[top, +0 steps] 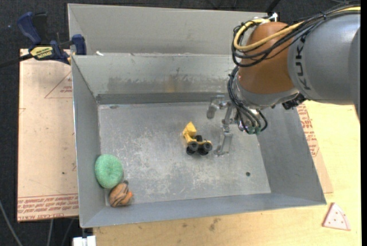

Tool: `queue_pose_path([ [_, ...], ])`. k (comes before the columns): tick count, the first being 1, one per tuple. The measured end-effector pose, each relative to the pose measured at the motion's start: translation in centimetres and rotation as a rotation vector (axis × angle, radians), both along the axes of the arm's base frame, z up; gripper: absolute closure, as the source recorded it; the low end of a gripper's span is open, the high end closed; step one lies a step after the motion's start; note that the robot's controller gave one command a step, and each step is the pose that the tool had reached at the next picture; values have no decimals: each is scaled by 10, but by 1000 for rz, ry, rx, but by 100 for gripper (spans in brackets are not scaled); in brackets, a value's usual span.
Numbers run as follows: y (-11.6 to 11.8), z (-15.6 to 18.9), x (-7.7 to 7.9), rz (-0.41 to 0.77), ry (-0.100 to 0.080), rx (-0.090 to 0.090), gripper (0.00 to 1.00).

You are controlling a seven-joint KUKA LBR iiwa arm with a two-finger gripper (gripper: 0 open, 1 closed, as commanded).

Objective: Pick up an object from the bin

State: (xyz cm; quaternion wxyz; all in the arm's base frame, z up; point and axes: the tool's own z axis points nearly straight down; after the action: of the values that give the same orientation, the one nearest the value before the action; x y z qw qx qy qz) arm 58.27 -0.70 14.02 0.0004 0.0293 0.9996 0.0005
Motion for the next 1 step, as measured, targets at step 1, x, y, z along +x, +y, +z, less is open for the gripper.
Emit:
queue_pose_path([
  [1,15,-42,-1,100,-3,0,0],
])
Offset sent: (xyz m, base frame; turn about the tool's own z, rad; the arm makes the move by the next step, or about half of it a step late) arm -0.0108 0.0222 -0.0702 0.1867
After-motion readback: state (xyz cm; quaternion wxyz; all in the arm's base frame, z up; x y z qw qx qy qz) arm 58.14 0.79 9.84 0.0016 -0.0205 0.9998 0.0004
